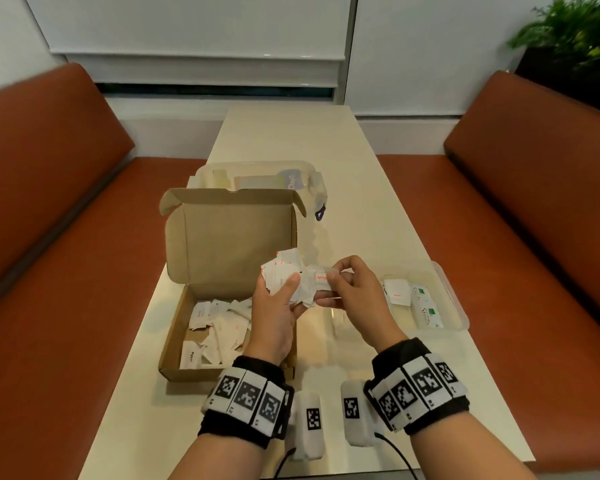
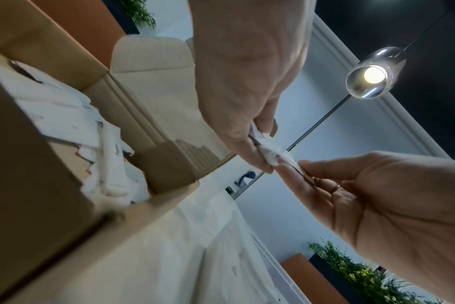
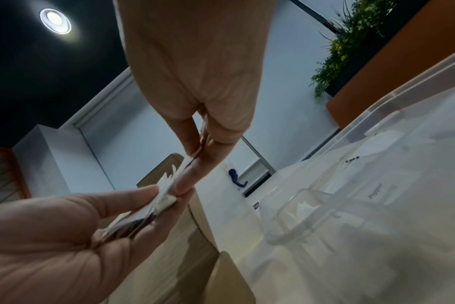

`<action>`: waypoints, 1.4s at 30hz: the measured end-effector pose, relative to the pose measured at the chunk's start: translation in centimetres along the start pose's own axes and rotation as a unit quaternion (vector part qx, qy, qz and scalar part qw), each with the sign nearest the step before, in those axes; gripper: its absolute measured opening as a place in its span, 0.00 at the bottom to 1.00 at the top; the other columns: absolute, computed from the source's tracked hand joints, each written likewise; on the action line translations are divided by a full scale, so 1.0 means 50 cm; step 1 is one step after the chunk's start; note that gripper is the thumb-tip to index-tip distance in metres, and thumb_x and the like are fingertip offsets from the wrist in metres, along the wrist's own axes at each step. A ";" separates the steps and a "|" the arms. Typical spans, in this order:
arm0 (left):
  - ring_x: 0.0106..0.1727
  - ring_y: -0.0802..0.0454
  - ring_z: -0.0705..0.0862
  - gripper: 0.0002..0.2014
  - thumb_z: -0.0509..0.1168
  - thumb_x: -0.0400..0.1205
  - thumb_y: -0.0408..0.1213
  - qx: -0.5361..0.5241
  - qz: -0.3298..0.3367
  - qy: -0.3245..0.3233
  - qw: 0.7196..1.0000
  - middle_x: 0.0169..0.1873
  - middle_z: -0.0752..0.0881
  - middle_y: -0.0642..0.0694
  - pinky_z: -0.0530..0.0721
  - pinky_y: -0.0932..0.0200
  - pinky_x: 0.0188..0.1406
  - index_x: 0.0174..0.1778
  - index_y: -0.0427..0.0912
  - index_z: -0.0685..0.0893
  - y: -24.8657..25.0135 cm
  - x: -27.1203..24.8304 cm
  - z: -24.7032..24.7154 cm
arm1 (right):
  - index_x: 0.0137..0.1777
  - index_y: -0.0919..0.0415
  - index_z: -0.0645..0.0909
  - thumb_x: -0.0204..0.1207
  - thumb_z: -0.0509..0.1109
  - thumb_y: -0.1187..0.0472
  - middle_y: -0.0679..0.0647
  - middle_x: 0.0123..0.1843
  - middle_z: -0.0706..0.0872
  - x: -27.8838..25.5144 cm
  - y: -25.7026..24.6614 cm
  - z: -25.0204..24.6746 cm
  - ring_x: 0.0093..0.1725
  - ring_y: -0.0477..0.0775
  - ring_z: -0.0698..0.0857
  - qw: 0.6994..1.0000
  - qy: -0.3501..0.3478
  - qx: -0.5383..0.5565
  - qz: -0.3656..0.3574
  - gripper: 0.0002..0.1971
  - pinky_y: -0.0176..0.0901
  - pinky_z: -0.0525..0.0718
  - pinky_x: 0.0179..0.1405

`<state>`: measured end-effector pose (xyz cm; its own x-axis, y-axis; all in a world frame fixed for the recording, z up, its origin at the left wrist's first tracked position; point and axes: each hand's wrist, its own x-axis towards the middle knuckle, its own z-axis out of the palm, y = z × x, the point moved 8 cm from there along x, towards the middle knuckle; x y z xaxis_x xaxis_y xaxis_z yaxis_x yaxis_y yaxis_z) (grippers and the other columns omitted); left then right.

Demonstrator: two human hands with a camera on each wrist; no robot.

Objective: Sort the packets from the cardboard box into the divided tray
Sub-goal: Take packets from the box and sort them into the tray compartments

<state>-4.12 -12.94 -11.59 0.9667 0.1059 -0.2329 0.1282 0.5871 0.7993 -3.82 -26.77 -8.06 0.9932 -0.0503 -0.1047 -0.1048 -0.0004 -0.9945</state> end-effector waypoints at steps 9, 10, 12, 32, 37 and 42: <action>0.59 0.41 0.86 0.18 0.67 0.81 0.30 0.087 0.024 0.042 0.995 0.58 0.86 0.39 0.87 0.46 0.52 0.66 0.45 0.78 -0.042 0.016 0.009 | 0.49 0.65 0.82 0.78 0.66 0.72 0.47 0.29 0.87 0.031 0.023 -0.098 0.30 0.45 0.86 1.000 0.000 0.008 -0.007 0.06 0.33 0.86 0.33; 0.58 0.41 0.86 0.17 0.68 0.80 0.30 0.103 0.027 0.042 0.993 0.57 0.86 0.40 0.88 0.47 0.50 0.65 0.46 0.79 -0.048 0.017 0.014 | 0.49 0.65 0.83 0.77 0.68 0.73 0.49 0.30 0.87 0.033 0.024 -0.108 0.33 0.46 0.87 1.000 -0.004 0.011 -0.006 0.06 0.34 0.86 0.34; 0.57 0.43 0.87 0.16 0.68 0.80 0.30 0.135 0.037 0.045 0.989 0.53 0.87 0.44 0.88 0.51 0.44 0.61 0.50 0.80 -0.060 0.020 0.028 | 0.48 0.62 0.83 0.73 0.72 0.73 0.55 0.36 0.89 0.037 0.024 -0.125 0.36 0.50 0.88 1.000 -0.014 0.004 -0.005 0.08 0.35 0.87 0.37; 0.61 0.42 0.84 0.19 0.68 0.81 0.33 0.267 0.023 0.001 0.963 0.59 0.86 0.42 0.82 0.39 0.63 0.68 0.42 0.77 -0.078 -0.014 0.160 | 0.48 0.60 0.83 0.71 0.77 0.60 0.60 0.37 0.90 0.069 -0.008 -0.193 0.38 0.56 0.90 0.990 -0.002 -0.139 -0.023 0.09 0.42 0.89 0.40; 0.58 0.44 0.86 0.18 0.67 0.82 0.32 0.249 0.021 0.005 0.968 0.58 0.86 0.40 0.87 0.44 0.56 0.68 0.41 0.77 -0.084 -0.010 0.151 | 0.45 0.63 0.87 0.73 0.74 0.66 0.54 0.37 0.89 0.061 0.001 -0.201 0.37 0.50 0.87 0.989 0.012 -0.141 -0.032 0.02 0.30 0.85 0.36; 0.62 0.41 0.84 0.18 0.68 0.81 0.33 0.225 0.022 0.037 0.973 0.60 0.85 0.40 0.80 0.36 0.64 0.67 0.42 0.77 -0.084 0.002 0.122 | 0.43 0.58 0.83 0.78 0.69 0.62 0.50 0.37 0.87 0.076 -0.019 -0.223 0.36 0.44 0.82 0.940 0.034 -0.329 -0.083 0.03 0.25 0.77 0.35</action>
<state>-3.22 -20.29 -11.60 0.9570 0.1901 -0.2193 0.1876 0.1713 0.9672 -0.50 -38.09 -7.44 0.9955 -0.0585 0.0743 0.0209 -0.6297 -0.7765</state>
